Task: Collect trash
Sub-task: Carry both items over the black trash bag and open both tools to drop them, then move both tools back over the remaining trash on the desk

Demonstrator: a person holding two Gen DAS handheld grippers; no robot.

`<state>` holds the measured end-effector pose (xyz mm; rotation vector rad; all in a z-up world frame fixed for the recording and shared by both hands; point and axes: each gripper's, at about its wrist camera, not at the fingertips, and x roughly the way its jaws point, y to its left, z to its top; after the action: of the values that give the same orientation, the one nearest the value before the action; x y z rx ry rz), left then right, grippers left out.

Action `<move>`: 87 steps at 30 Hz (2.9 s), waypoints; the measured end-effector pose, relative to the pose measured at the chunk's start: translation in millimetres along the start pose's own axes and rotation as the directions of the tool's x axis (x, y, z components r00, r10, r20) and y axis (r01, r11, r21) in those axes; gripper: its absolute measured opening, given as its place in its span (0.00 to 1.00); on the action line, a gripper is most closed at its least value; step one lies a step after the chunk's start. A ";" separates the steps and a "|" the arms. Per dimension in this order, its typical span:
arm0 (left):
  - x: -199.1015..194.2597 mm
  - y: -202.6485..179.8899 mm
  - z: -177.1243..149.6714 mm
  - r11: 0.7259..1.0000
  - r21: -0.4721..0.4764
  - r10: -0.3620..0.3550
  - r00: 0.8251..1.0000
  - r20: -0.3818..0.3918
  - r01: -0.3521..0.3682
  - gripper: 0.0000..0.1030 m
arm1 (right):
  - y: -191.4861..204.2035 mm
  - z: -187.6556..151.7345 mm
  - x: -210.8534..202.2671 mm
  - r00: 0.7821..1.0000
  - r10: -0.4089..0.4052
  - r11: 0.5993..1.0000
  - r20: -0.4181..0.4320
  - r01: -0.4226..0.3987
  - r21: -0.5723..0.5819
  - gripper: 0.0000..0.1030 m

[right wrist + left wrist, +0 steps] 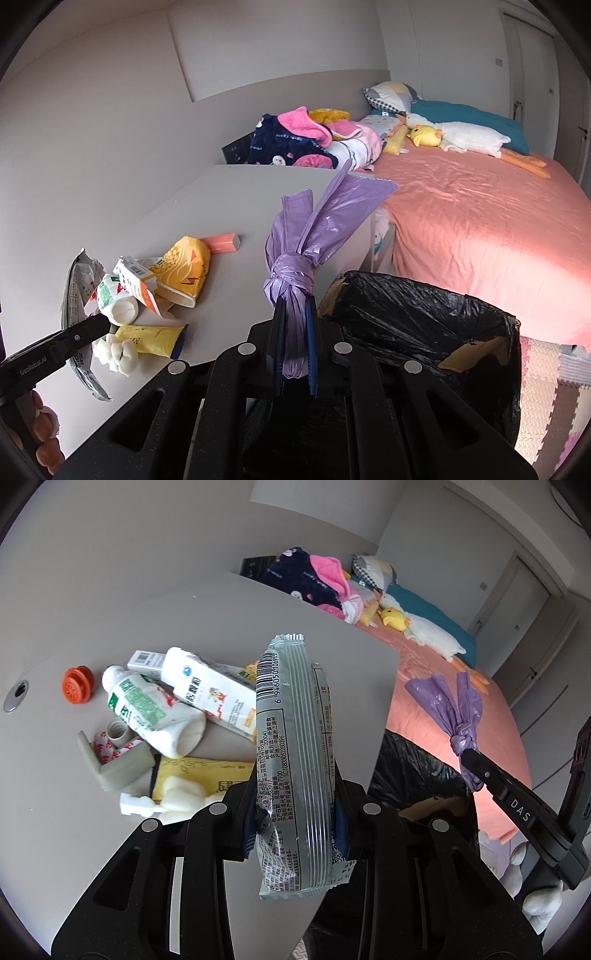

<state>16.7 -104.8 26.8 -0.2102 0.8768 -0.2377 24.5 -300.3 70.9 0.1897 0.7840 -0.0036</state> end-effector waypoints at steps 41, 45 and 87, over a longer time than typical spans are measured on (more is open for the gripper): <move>60.6 -107.1 -12.8 0.951 0.266 -0.113 0.977 -0.182 0.160 0.94 | -119.5 -21.9 -61.4 0.968 -0.243 0.935 0.068 0.215 0.283 0.72; 57.0 -94.3 -10.8 0.961 0.240 -0.098 0.980 -0.172 0.138 0.94 | -107.5 -20.5 -52.3 0.975 -0.215 0.947 0.056 0.195 0.255 0.72; 16.9 94.9 7.9 0.988 0.003 0.157 0.983 -0.094 -0.157 0.94 | 84.6 -6.5 47.7 0.986 0.156 0.978 -0.059 -0.163 -0.132 0.72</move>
<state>44.6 -18.5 -7.1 -0.1341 0.9826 -0.0991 60.0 -212.8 47.2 0.1223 0.8123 0.2070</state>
